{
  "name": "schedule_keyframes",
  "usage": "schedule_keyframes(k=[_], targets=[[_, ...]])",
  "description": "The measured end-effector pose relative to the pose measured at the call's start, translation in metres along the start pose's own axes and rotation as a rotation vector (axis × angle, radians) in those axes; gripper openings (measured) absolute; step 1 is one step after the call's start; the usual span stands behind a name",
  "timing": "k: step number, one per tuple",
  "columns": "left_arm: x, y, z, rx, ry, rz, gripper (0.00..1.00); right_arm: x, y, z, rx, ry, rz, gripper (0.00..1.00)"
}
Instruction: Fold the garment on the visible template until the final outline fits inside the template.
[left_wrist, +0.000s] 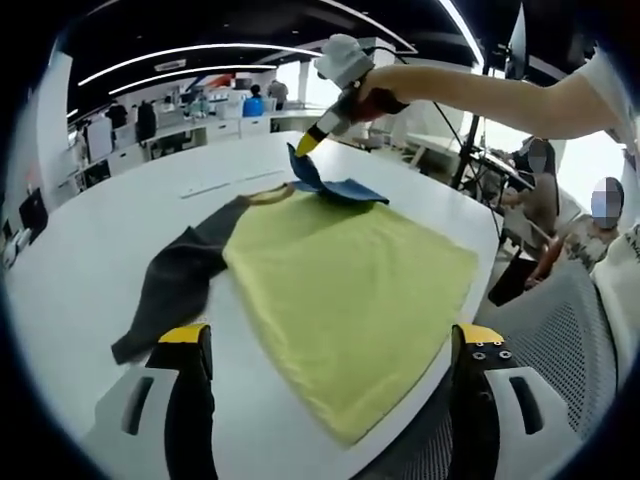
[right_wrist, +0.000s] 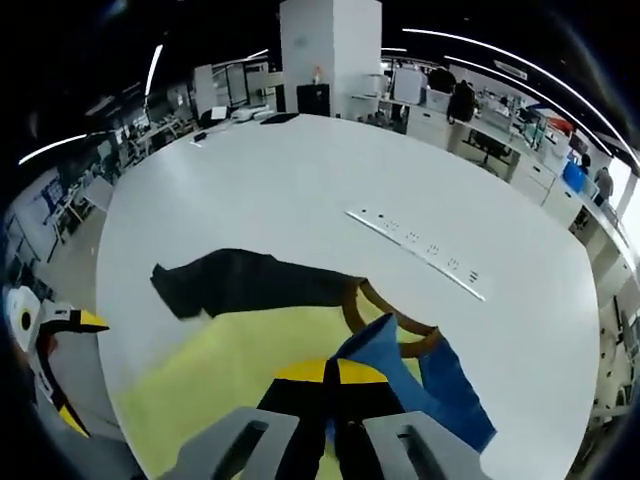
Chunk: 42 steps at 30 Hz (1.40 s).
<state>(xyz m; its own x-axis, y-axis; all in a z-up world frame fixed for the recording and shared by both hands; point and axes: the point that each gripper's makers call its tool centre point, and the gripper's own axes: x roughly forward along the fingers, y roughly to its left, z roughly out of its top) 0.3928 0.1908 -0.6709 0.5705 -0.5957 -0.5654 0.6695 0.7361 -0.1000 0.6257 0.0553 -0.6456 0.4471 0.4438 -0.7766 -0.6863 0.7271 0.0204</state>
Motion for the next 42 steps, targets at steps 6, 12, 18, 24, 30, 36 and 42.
schedule_keyframes(k=[6,12,18,24,30,36,42], targets=[[0.001,0.000,-0.001,-0.003,0.005,0.001,0.96,0.006,0.013,0.011,-0.018,-0.010,0.019,0.00],[0.000,0.001,0.001,0.008,0.002,-0.002,0.96,0.010,0.026,0.022,-0.026,-0.025,0.045,0.00],[-0.001,0.003,0.000,0.002,0.002,0.005,0.96,0.013,0.034,0.028,-0.050,-0.027,0.043,0.00],[0.002,-0.001,-0.001,0.000,0.007,-0.003,0.96,0.016,0.045,0.030,-0.056,-0.029,0.062,0.00],[0.003,-0.001,-0.001,-0.004,0.006,-0.007,0.96,0.023,0.055,0.034,-0.058,-0.029,0.080,0.00],[0.002,0.001,-0.004,-0.008,0.013,-0.005,0.96,0.034,0.064,0.034,-0.067,-0.018,0.094,0.00],[0.003,0.003,-0.006,-0.016,0.016,-0.004,0.96,0.046,0.068,0.032,-0.033,-0.010,0.091,0.00]])
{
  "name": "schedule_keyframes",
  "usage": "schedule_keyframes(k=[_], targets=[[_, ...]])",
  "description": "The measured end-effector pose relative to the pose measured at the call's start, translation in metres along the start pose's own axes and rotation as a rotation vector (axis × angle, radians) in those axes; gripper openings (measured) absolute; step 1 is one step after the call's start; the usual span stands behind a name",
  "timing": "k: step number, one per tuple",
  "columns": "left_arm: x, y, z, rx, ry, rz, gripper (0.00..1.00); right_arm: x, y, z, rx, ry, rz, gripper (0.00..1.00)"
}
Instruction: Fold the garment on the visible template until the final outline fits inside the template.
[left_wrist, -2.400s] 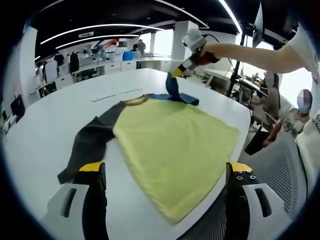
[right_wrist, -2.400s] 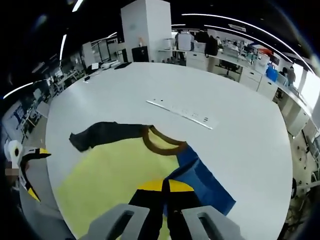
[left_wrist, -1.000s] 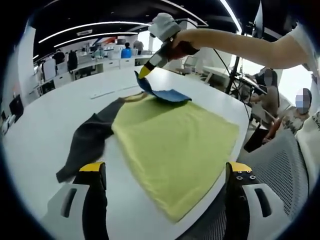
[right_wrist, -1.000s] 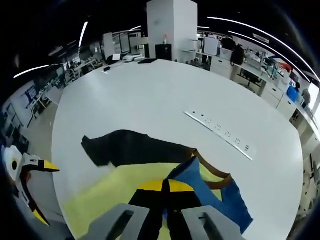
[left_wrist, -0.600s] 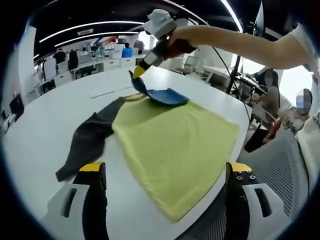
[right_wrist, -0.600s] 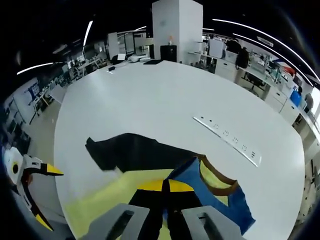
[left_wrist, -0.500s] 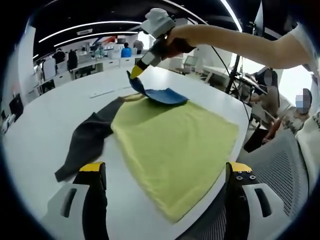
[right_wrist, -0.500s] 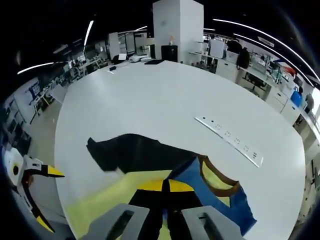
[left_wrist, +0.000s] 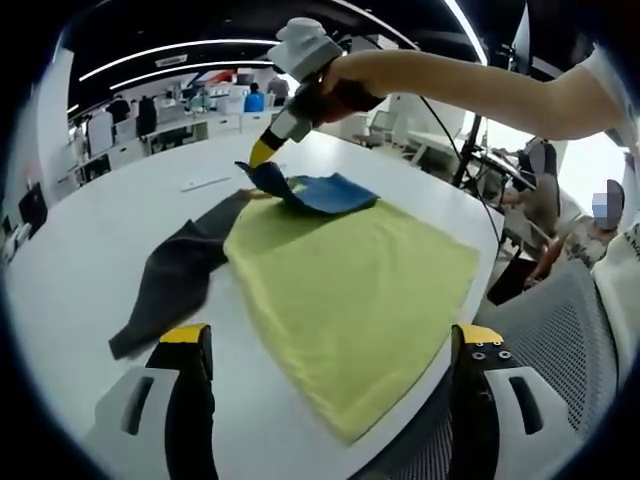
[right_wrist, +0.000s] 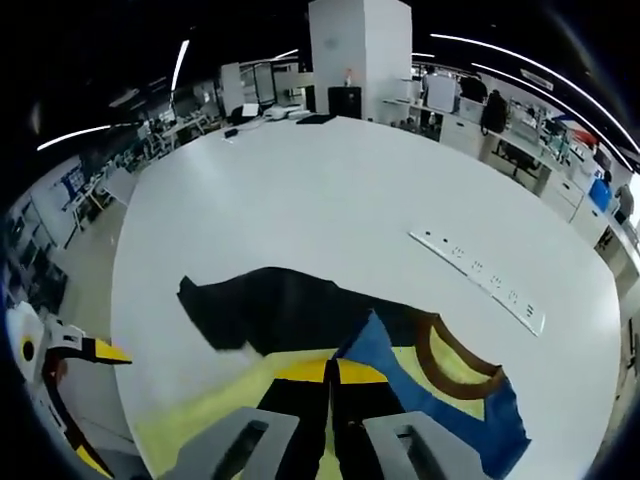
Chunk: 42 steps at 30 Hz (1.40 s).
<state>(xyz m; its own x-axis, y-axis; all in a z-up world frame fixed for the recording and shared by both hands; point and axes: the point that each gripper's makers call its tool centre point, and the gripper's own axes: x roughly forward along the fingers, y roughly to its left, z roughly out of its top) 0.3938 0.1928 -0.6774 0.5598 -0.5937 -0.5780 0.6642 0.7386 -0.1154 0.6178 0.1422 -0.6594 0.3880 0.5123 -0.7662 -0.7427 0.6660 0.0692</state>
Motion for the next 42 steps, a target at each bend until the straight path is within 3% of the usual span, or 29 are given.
schedule_keyframes(k=[8,20,22,24,25,34,38,42], targets=[[0.003,0.000,-0.003,-0.012,0.003,-0.004,0.95,0.022,0.009,-0.008,0.020,0.024,0.025,0.00],[0.005,0.001,-0.005,-0.027,0.006,-0.009,0.95,0.050,0.022,-0.018,0.189,0.032,0.066,0.00],[0.005,0.002,-0.005,-0.028,0.005,-0.009,0.95,0.052,0.030,-0.023,0.157,0.054,0.102,0.00],[0.005,0.004,-0.004,-0.029,0.003,-0.002,0.96,0.053,0.029,-0.025,0.156,0.057,0.089,0.00],[0.004,0.004,-0.004,-0.028,0.002,0.000,0.96,0.052,0.026,-0.027,0.152,0.060,0.082,0.02],[0.002,0.014,-0.002,-0.033,0.002,0.036,0.99,0.038,0.006,-0.026,0.175,0.009,0.035,0.59],[0.001,0.014,0.000,-0.031,0.004,0.043,0.99,0.031,-0.004,-0.027,0.159,-0.004,0.005,0.53],[0.000,0.014,0.003,-0.024,-0.002,0.045,0.99,0.028,-0.015,-0.033,0.123,-0.024,-0.058,0.54]])
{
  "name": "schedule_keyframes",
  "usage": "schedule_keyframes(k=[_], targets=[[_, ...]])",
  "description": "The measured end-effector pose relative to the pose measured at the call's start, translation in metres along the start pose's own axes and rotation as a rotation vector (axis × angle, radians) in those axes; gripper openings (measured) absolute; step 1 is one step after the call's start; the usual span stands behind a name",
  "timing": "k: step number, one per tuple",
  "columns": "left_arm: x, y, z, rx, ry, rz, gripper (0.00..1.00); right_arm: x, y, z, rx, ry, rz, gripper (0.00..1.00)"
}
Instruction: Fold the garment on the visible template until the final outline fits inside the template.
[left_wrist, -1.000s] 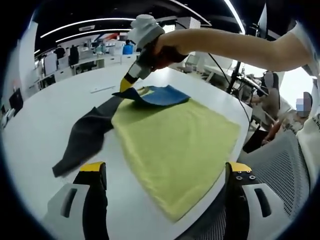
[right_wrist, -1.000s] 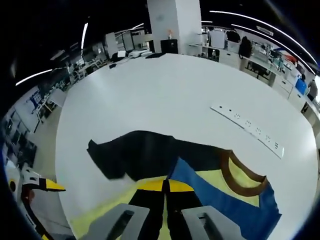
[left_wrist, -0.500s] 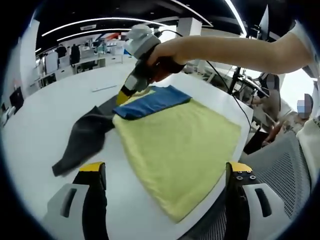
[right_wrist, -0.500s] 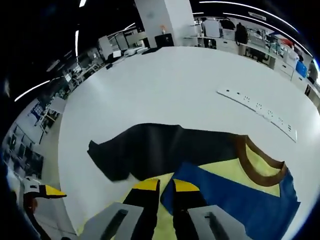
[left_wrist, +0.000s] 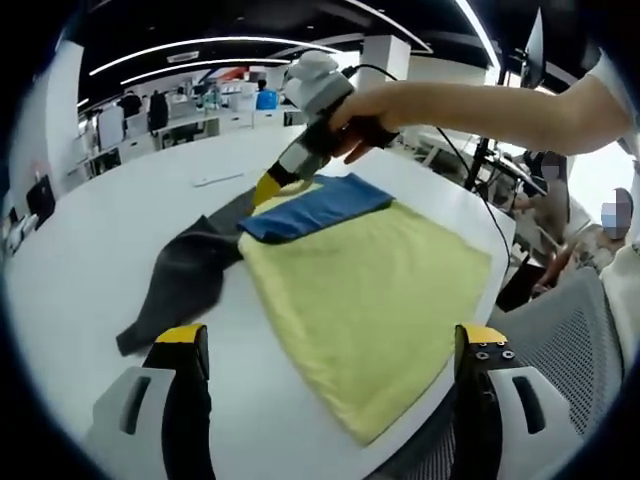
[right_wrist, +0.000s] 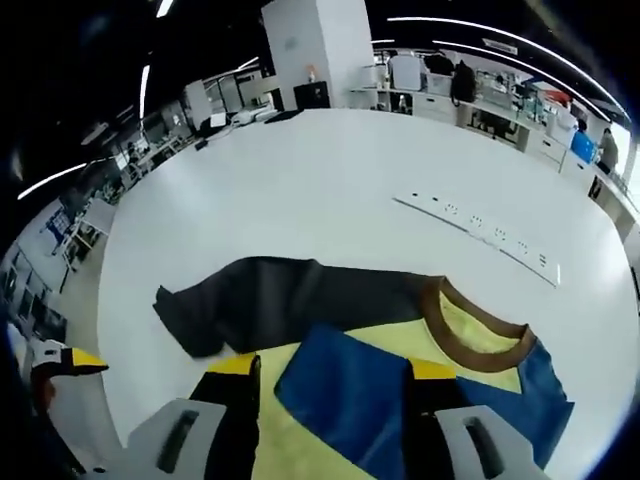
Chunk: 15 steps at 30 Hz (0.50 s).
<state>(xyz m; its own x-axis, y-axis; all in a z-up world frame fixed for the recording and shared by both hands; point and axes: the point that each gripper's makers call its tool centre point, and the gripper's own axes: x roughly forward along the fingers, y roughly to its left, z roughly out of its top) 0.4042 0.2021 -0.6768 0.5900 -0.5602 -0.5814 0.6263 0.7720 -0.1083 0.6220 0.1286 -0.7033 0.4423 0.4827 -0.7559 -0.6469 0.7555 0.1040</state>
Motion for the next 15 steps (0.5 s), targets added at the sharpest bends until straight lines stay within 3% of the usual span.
schedule_keyframes(k=[7,15], targets=[[-0.002,0.003,-0.002,0.000,0.007,0.009,0.99,0.016,-0.008,-0.025,-0.056,0.045,-0.060,0.52],[-0.002,0.008,-0.005,-0.007,0.014,0.013,0.99,0.032,-0.005,-0.036,-0.114,0.081,-0.063,0.54]])
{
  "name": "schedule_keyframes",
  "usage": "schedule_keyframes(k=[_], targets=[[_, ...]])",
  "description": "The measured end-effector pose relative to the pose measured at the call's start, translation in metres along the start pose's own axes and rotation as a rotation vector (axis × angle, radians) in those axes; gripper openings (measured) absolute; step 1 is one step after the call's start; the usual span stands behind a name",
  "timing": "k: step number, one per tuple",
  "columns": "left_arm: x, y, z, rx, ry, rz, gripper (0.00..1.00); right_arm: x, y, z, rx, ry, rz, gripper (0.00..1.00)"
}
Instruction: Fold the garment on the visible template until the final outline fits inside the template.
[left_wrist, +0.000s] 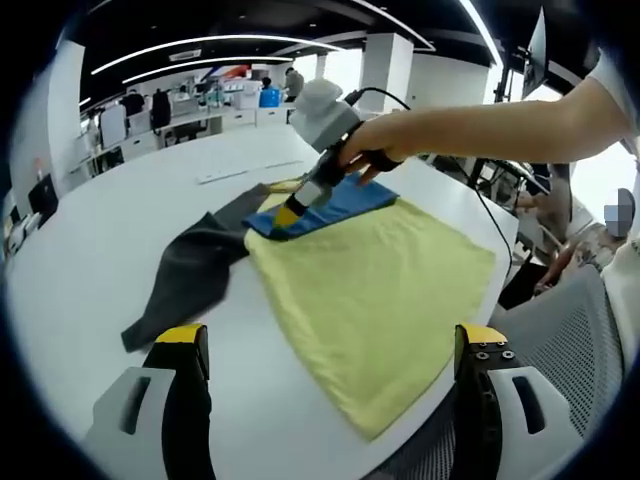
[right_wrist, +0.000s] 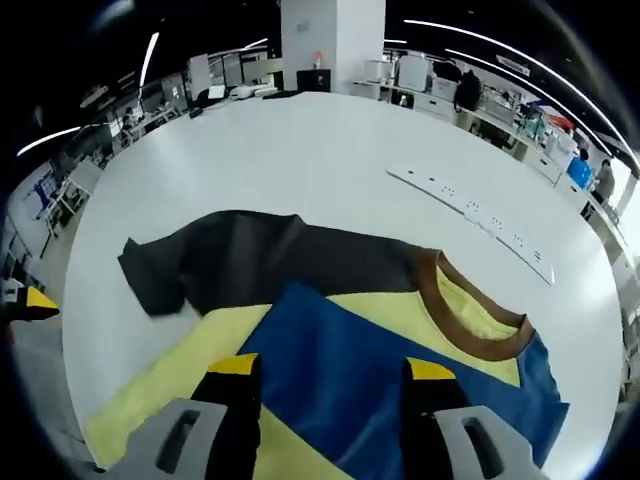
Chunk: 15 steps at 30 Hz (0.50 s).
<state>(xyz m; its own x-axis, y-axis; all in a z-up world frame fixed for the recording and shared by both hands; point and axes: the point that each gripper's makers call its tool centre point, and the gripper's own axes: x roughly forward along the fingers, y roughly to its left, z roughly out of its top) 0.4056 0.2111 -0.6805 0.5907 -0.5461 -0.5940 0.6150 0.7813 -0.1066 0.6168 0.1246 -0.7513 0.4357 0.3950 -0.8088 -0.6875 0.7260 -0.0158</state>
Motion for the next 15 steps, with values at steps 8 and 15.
schedule_keyframes(k=[8,15], targets=[[0.001,0.000,-0.001,-0.004,0.003,0.000,0.99,0.006,0.011,-0.005,-0.037,0.016,0.012,0.53],[0.000,0.001,-0.002,-0.008,0.010,0.003,0.98,0.005,0.012,-0.004,-0.032,0.013,0.008,0.53]])
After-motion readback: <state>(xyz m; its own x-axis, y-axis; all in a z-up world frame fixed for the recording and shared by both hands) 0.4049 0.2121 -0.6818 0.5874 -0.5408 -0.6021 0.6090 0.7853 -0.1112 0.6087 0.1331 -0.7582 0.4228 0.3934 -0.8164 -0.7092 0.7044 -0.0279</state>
